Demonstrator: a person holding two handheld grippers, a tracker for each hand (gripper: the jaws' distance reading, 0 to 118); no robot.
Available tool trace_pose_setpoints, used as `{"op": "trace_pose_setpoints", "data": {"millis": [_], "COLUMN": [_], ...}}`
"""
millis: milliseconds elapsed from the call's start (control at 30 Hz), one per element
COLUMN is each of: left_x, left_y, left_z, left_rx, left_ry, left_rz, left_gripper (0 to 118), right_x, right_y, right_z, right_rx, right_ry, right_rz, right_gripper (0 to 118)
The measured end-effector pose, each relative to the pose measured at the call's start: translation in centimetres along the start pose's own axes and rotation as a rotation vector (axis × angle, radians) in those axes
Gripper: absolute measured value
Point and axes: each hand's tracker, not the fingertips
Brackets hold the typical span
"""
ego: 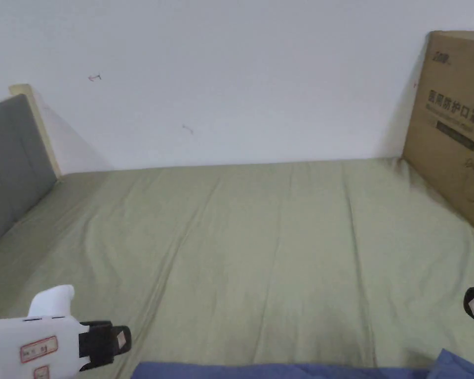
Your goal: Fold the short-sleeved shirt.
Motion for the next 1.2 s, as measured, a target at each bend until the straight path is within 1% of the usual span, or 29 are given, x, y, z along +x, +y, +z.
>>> {"op": "trace_pose_setpoints", "data": {"millis": [33, 100, 133, 167, 200, 233, 267, 300, 333, 367, 400, 467, 500, 533, 600, 667, 700, 733, 800, 833, 867, 900, 933, 967, 1000, 1033, 1100, 1167, 1200], "left_x": [-2.6, -6.5, -7.6, -8.5, -9.9, -10.9, -11.2, -12.0, -12.7, -13.0, -13.4, -13.8, -13.8, -15.2, -15.0, -13.6, -13.1, -12.8, -13.2, -13.4, -13.6, -13.3, -13.4, -12.6, -12.1, -11.6, -10.0, -9.6, -9.0], "left_y": [-0.3, -1.1, -1.3, -1.6, -2.0, -2.3, -2.7, -3.1, -3.6, -3.8, -4.2, -5.4, -5.5, -5.1, -4.7, -5.4, -5.5, -5.5, -5.9, -6.1, -6.2, -6.8, -7.9, -7.9, -7.2, -6.8, -6.1, -5.4, -4.6], "left_z": [-1.1, -2.9, -3.5, -4.2, -5.0, -5.9, -6.5, -7.5, -8.6, -9.1, -10.1, -12.1, -12.3, -13.3, -15.0, -15.9, -16.7, -17.2, -18.0, -18.1, -18.4, -18.7, -18.6, -17.9, -17.2, -16.6, -14.7, -10.9, -9.0], "left_rx": [-0.040, -0.069, -0.084, -0.099, -0.099, -0.105, -0.115, -0.123, -0.131, -0.092, -0.110, -0.098, -0.037, -0.005, -0.078, -0.138, -0.162, -0.145, -0.088, -0.051, -0.035, -0.083, -0.090, -0.015, -0.002, -0.034, 0.013, 0.070, 0.105], "left_ry": [-0.068, -0.106, -0.118, -0.118, -0.103, -0.121, -0.137, -0.158, -0.187, -0.246, -0.277, -0.372, -0.408, -0.465, -0.574, -0.704, -0.726, -0.691, -0.675, -0.639, -0.548, -0.333, -0.248, -0.437, -0.355, -0.305, -0.262, -0.217, -0.149], "left_rz": [0.080, 0.185, 0.222, 0.247, 0.263, 0.270, 0.291, 0.321, 0.338, 0.366, 0.390, 0.467, 0.458, 0.423, 0.437, 0.516, 0.511, 0.487, 0.468, 0.471, 0.476, 0.464, 0.407, 0.438, 0.417, 0.379, 0.312, 0.242, 0.177], "left_gripper": [1, 4, 14, 30, 50, 81, 103, 118, 116, 117, 118, 118, 118, 118, 118, 118, 118, 118, 118, 105, 69, 12, 6, 6, 6, 6, 7, 7, 7], "right_x": [-0.7, -0.9, -1.1, -0.8, -0.8, -0.8, -0.9, -0.4, -0.3, -0.3, -0.1, -0.7, -0.7, -0.7, -1.5, -1.6, -2.1, -2.4, -2.9, -3.2, -3.5, -3.6, -3.8, -3.9, -4.0, -4.1, -4.0, -4.0, -3.8], "right_y": [0.0, -0.1, -0.1, -0.3, -0.3, -0.3, -0.2, -0.3, -0.2, -0.1, 0.1, -0.2, -0.1, -0.1, -0.2, -0.1, -0.2, -0.2, -0.2, -0.2, -0.3, -0.4, -0.5, -0.5, -0.5, -0.5, -0.3, -0.1, 0.0], "right_z": [-0.1, -0.7, -1.0, -1.4, -1.7, -2.0, -2.3, -2.7, -3.0, -3.3, -3.5, -3.9, -4.2, -4.5, -4.9, -5.3, -5.4, -5.7, -6.0, -6.1, -6.2, -6.3, -6.3, -6.3, -6.4, -6.4, -6.4, -6.1, -6.0], "right_rx": [-0.021, -0.060, -0.073, -0.082, -0.093, -0.100, -0.105, -0.113, -0.123, -0.132, -0.141, -0.157, -0.168, -0.180, -0.192, -0.205, -0.207, -0.211, -0.221, -0.226, -0.230, -0.234, -0.237, -0.241, -0.247, -0.252, -0.257, -0.252, -0.244], "right_ry": [-0.010, -0.015, -0.022, -0.026, -0.026, -0.025, -0.027, -0.024, -0.029, -0.032, -0.033, -0.039, -0.047, -0.057, -0.065, -0.055, -0.051, -0.046, -0.040, -0.036, -0.029, -0.021, -0.014, -0.009, -0.005, -0.002, 0.003, 0.011, 0.017], "right_rz": [-0.003, -0.013, -0.019, -0.030, -0.036, -0.040, -0.043, -0.052, -0.048, -0.044, -0.040, -0.012, 0.001, 0.012, 0.019, 0.009, 0.009, 0.011, 0.025, 0.031, 0.033, 0.033, 0.033, 0.032, 0.033, 0.036, 0.039, 0.036, 0.027], "right_gripper": [0, 0, 0, 0, 0, 0, 0, 0, 0, 0, 0, 0, 0, 0, 0, 0, 0, 0, 0, 0, 0, 0, 0, 0, 0, 0, 0, 0, 0]}}
